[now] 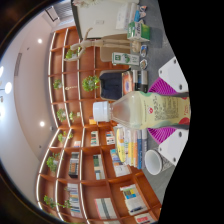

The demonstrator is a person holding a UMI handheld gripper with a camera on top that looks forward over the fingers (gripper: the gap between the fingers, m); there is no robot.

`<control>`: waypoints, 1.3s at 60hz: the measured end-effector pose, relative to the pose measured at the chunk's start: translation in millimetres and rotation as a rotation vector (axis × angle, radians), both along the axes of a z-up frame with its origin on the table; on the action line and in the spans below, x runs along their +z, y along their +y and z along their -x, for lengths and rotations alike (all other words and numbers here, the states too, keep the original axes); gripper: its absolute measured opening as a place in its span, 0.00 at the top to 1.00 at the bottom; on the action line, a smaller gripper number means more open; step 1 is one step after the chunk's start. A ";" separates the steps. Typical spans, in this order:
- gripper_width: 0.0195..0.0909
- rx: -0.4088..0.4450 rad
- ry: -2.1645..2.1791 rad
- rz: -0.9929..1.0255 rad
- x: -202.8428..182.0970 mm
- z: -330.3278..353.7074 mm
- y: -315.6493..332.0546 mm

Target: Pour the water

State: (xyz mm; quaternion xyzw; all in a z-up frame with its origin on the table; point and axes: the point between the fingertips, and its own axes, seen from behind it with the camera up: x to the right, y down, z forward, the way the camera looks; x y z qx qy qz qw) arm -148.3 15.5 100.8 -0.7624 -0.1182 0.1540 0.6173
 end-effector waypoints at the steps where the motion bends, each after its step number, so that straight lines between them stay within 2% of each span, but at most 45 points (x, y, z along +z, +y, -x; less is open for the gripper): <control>1: 0.77 -0.006 -0.005 0.004 -2.7 1.1 0.2; 15: 0.76 -0.033 -0.054 -0.071 -6.1 -0.3 -0.2; 20: 0.73 -0.043 -0.041 -0.071 -5.7 -0.4 -2.0; 21: 0.68 -0.047 -0.037 -0.069 -6.9 -1.3 -1.0; 27: 0.54 -0.043 -0.021 -0.044 -5.4 -2.2 -6.1; 29: 0.42 -0.035 -0.014 -0.028 -5.0 -2.0 -10.5; 30: 0.32 -0.033 -0.010 -0.022 -4.5 -2.8 -12.9; 32: 0.19 -0.033 -0.004 -0.013 -3.6 -4.0 -18.3; 35: 0.10 -0.045 0.007 -0.011 2.2 -10.7 -27.6; 52: 0.10 -0.256 -0.039 -0.008 29.9 -93.2 -91.2; 66: 0.11 -0.365 -0.070 -0.028 51.1 -150.6 -127.0; 78: 0.11 -0.371 -0.070 -0.045 63.5 -167.1 -146.6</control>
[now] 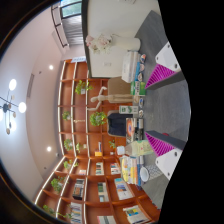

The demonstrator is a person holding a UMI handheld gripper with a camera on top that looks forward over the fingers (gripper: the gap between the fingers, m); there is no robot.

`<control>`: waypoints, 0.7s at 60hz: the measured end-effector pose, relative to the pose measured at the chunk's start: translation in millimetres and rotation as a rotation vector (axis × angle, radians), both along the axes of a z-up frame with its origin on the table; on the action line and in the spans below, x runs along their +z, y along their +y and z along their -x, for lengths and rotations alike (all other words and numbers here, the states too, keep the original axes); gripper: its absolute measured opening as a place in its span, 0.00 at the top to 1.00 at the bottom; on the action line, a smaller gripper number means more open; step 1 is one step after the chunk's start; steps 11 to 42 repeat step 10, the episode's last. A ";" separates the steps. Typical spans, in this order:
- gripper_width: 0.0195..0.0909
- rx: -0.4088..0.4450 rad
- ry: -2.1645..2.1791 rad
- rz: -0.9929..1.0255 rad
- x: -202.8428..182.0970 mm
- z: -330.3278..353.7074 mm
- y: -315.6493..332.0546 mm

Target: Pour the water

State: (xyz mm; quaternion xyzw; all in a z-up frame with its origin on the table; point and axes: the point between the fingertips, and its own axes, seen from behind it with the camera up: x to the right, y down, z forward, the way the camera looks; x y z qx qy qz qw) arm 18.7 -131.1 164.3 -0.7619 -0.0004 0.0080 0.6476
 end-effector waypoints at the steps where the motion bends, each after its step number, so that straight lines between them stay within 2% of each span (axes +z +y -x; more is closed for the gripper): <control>1: 0.11 -0.004 0.000 -0.003 1.1 -1.9 -3.7; 10: 0.11 -0.031 -0.013 -0.034 10.6 -15.4 -11.2; 42: 0.11 -0.031 -0.013 -0.034 10.6 -15.4 -11.2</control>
